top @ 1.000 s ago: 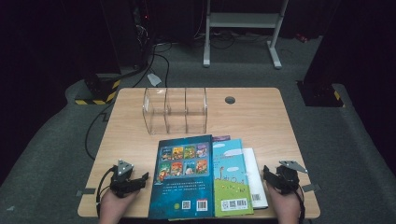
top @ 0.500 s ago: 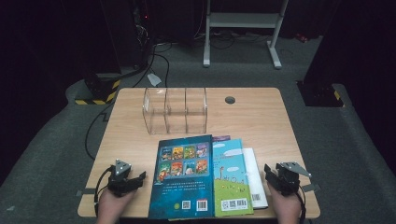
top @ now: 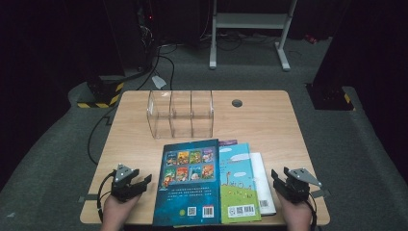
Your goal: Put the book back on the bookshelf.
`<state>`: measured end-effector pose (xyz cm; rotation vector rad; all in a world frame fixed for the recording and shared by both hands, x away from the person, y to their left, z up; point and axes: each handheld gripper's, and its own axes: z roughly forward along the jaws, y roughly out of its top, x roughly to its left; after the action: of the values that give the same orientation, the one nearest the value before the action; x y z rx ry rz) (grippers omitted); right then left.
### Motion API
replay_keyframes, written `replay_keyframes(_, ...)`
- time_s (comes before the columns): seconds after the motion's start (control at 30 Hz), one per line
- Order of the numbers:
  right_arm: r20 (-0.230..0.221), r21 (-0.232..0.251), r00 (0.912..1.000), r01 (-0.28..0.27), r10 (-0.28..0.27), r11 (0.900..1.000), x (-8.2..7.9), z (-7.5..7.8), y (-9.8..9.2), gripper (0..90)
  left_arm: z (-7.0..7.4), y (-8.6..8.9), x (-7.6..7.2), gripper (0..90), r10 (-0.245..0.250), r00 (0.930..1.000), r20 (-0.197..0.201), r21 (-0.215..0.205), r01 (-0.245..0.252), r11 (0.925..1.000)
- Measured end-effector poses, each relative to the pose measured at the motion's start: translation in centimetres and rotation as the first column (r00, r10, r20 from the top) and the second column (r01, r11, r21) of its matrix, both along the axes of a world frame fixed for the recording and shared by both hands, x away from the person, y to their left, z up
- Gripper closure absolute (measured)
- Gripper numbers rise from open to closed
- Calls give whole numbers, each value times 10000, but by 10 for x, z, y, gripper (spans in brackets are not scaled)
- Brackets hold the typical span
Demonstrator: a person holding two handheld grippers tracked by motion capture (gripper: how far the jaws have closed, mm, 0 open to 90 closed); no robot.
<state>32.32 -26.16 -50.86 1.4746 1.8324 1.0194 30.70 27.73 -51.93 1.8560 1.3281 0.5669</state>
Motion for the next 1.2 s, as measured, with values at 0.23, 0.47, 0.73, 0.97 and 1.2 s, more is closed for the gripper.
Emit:
replay_keyframes(0.23, -130, -39, 9999, -25, 24, 10000, -4, 4, 2, 438, 1, -4, -3, 405, -198, 9995, 265, 45, 197, 9998)
replay_keyframes(0.47, 114, -134, 9989, -456, 457, 9989, -9, 16, 10, 422, 3, -3, -4, 370, -172, 9997, 191, 92, 171, 9998)
replay_keyframes(0.73, 263, -120, 9970, -724, 727, 9973, -10, 22, 22, 419, 2, -6, -2, 303, -270, 9994, -196, -77, 269, 9996)
replay_keyframes(0.97, 585, -113, 9959, -683, 689, 9976, -11, 32, 32, 380, 2, -16, -1, 300, -550, 9968, -573, -556, 519, 9971)
replay_keyframes(1.2, 548, -133, 9902, -1280, 1286, 9917, -11, 45, 44, 363, 5, -22, 3, 297, -409, 9978, -527, -307, 394, 9988)
